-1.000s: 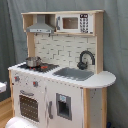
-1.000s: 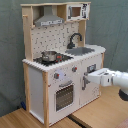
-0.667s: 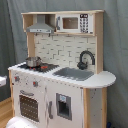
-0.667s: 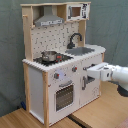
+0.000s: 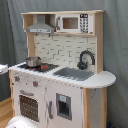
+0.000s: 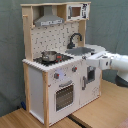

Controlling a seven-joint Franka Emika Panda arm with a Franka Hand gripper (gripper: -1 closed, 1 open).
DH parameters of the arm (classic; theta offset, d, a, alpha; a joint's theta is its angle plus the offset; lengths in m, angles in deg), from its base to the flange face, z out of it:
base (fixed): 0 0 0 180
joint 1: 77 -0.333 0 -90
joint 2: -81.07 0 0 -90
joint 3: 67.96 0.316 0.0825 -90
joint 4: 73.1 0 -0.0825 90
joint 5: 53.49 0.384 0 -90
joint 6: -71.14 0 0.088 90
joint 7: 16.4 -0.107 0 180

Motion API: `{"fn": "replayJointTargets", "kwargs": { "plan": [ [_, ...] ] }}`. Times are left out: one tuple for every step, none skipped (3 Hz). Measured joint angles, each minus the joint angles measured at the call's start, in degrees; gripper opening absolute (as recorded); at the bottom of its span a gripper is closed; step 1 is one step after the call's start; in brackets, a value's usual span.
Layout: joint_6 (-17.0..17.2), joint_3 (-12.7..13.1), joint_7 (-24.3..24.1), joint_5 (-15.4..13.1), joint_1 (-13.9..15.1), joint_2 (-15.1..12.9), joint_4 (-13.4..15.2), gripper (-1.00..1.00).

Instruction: Play with the kitchen

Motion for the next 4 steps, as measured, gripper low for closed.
{"fn": "replayJointTargets", "kwargs": {
  "plan": [
    [-1.74, -3.22, 4.49, 0.01, 2.23, -0.64, -0.37, 1.0],
    [-4.8, -6.58, 8.28, 0.02, 4.95, -1.24, -0.65, 1.0],
    [-7.58, -9.61, 10.81, 0.02, 8.03, -2.41, -1.5, 1.0],
    [-10.65, -11.58, 12.1, 0.02, 11.74, -4.49, -2.29, 1.0]
  ]
}}
